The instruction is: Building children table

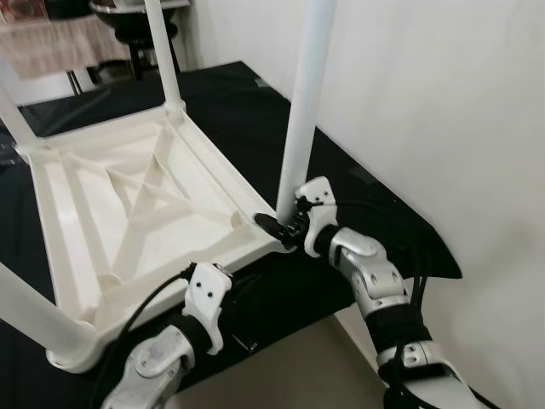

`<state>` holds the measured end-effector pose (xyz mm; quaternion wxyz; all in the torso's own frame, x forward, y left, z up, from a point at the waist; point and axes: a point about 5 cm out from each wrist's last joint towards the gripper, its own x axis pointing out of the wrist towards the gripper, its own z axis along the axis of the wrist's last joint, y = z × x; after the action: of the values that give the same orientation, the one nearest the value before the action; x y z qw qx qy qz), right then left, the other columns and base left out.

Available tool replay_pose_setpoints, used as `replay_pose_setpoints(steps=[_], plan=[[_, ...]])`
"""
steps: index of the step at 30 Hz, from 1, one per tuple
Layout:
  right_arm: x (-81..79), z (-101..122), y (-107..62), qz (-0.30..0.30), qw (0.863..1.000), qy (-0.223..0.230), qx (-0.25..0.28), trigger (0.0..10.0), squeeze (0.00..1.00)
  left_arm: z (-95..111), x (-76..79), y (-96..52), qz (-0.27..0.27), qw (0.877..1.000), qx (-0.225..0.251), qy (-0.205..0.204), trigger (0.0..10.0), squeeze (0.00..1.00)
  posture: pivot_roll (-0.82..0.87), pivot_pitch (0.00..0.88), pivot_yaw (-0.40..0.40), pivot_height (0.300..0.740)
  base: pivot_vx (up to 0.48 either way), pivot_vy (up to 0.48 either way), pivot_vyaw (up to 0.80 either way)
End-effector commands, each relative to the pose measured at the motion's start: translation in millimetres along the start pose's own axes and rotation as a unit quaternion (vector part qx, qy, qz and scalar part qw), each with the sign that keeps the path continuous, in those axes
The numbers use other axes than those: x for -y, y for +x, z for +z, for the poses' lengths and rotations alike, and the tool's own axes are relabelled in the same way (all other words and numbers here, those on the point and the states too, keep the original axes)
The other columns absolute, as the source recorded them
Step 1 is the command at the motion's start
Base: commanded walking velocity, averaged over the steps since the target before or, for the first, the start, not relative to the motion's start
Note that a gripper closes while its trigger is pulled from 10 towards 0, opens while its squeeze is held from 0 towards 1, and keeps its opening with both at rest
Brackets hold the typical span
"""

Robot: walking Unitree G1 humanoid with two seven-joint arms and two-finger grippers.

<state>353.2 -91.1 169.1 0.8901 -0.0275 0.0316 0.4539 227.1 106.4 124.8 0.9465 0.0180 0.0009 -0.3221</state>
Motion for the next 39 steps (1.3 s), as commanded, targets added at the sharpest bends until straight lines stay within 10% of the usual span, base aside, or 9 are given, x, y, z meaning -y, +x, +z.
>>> replay_pose_setpoints(steps=[1, 5, 6, 7, 24, 35, 36, 38, 39], plan=[[-6.7, 6, 5.5, 0.061, 0.998, -0.013, 0.005, 10.0, 0.0, -4, 0.8, 0.3, -0.004, 1.0, -0.008, 0.003, 10.0, 0.0, 0.04, 0.071, -0.056, 0.74, 0.0, 0.0, 0.0], [7.0, 11, 5.4, 0.096, 0.994, -0.039, -0.028, 10.0, 0.0, -5, 0.9, 1.6, -0.002, 1.0, -0.007, 0.005, 10.0, 0.0, 0.05, 0.068, -0.062, 0.74, 0.0, 0.0, 0.0], [13.1, 11, 6.1, 0.097, 0.994, -0.041, -0.041, 8.3, 0.0, -5, 0.8, 2.2, -0.001, 1.0, -0.007, 0.005, 10.0, 0.0, 0.05, 0.063, -0.066, 0.74, 0.0, 0.0, 0.0], [17.1, 11, 6.3, 0.094, 0.994, -0.04, -0.049, 0.0, 0.0, -5, 0.8, 2.6, 0.0, 1.0, -0.007, 0.006, 10.0, 0.0, 0.05, 0.063, -0.066, 0.74, 0.0, 0.0, 0.0], [-18.6, -52, -31.3, -0.268, 0.959, 0.07, -0.064, 0.0, 0.0, -2, 1.8, -3.5, 0.004, 1.0, -0.001, 0.004, 10.0, 0.0, 0.0, 0.13, -0.063, 0.74, 0.0, 0.0, 0.0], [-21.7, -37, -9.1, -0.255, 0.966, 0.04, -0.032, 0.0, 0.0, -3, 0.2, -3.4, -0.001, 1.0, -0.004, -0.003, 10.0, 0.0, 0.02, 0.119, -0.048, 0.74, 0.0, 0.0, 0.0], [-21.7, -31, -5.8, -0.227, 0.973, 0.033, -0.026, 10.0, 0.05, -3, -0.3, -3.3, 0.004, 1.0, -0.003, 0.0, 10.0, 0.0, 0.02, 0.114, -0.05, 0.74, 0.0, 0.0, 0.0], [-21.8, -27, -3.8, -0.207, 0.978, 0.027, -0.022, 10.0, 0.05, -3, -0.6, -3.3, 0.007, 1.0, -0.003, 0.002, 10.0, 0.0, 0.02, 0.114, -0.05, 0.74, 0.0, 0.0, 0.0], [-21.2, -23, -3.9, -0.197, 0.98, 0.026, -0.019, 10.0, 1.0, -2, -0.6, -3.3, 0.009, 1.0, -0.003, 0.003, 10.0, 0.0, 0.02, 0.114, -0.05, 0.74, 0.0, 0.0, 0.0]])
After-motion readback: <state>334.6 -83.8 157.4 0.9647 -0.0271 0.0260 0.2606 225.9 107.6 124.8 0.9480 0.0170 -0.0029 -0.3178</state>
